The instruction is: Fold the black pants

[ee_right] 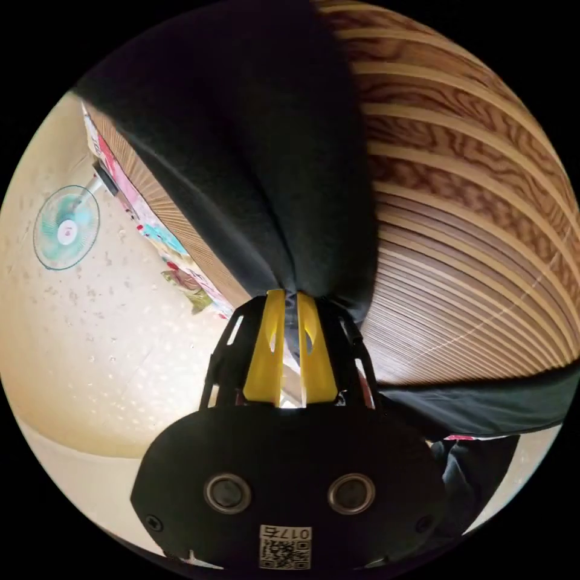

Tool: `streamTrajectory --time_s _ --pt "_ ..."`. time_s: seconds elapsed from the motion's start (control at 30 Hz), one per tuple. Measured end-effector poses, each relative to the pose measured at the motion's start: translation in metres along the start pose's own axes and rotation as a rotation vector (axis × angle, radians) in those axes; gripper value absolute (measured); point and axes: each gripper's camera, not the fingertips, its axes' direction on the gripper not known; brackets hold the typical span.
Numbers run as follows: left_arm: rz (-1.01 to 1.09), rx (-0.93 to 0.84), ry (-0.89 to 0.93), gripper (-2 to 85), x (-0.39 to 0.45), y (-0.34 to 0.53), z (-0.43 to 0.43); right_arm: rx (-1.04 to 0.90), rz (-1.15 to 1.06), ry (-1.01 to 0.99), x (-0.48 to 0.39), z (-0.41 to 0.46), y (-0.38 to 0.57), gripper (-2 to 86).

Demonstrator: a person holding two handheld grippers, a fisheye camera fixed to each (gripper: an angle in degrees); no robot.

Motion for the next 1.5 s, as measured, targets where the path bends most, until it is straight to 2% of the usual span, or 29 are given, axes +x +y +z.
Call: streamTrajectory --time_s 0.13,0.3,0.37,0.53,0.63,0.8,0.9,0.97,1.03,1.13,1.17,1.27,1.33,1.43,1.5 --pt "0.008 -0.006 -0.017 5.2 -0.004 0.002 -0.002 0.002 -0.055 0.095 -0.02 -0.009 0.001 5.4" --pt "0.022 -0.035 -0.017 5.2 -0.009 0.01 0.003 0.02 -0.006 -0.041 -0.026 -0.028 0.011 13.2" --pt "0.02 -0.057 -0.039 5.2 -0.014 0.012 0.007 0.015 0.016 0.024 -0.034 -0.033 0.011 13.0" --pt "-0.003 -0.059 -0.024 5.1 -0.026 0.014 0.015 0.037 -0.065 0.494 -0.071 -0.025 0.017 4.4" --pt "0.004 -0.066 -0.019 5.1 -0.027 0.016 0.021 0.073 -0.077 0.522 -0.069 -0.033 0.025 3.7" --pt "0.022 -0.078 -0.032 4.6 -0.027 0.023 0.028 0.067 -0.135 0.377 -0.042 -0.064 0.036 2.3" --pt "0.04 -0.049 0.007 4.1 -0.027 0.029 0.025 0.027 -0.421 0.287 -0.048 -0.084 0.068 1.7" --pt "0.059 -0.011 0.036 4.2 -0.025 0.032 0.018 -0.022 -0.575 0.111 -0.045 -0.106 0.102 1.5" --pt "0.083 0.033 0.06 4.6 -0.021 0.034 0.01 -0.106 -0.763 -0.155 -0.03 -0.148 0.164 1.4" --pt "0.12 0.123 0.075 5.2 -0.015 0.036 -0.005 -0.199 -0.983 -0.277 0.015 -0.19 0.249 1.5" --pt "0.13 0.157 0.082 5.3 -0.014 0.036 -0.01 -0.221 -0.994 -0.289 0.03 -0.195 0.26 1.5" --pt "0.141 0.248 0.095 6.6 -0.011 0.033 -0.022 -0.247 -0.793 -0.293 0.132 -0.213 0.278 1.5" --pt "0.136 0.308 0.091 8.2 -0.01 0.029 -0.03 -0.134 -0.478 -0.233 0.233 -0.227 0.269 1.3" --pt "0.129 0.381 0.048 10.4 -0.002 0.007 -0.045 -0.041 -0.237 -0.228 0.315 -0.244 0.263 1.8" --pt "0.132 0.402 -0.004 11.7 0.011 -0.015 -0.053 -0.005 -0.187 -0.246 0.334 -0.253 0.262 3.1"
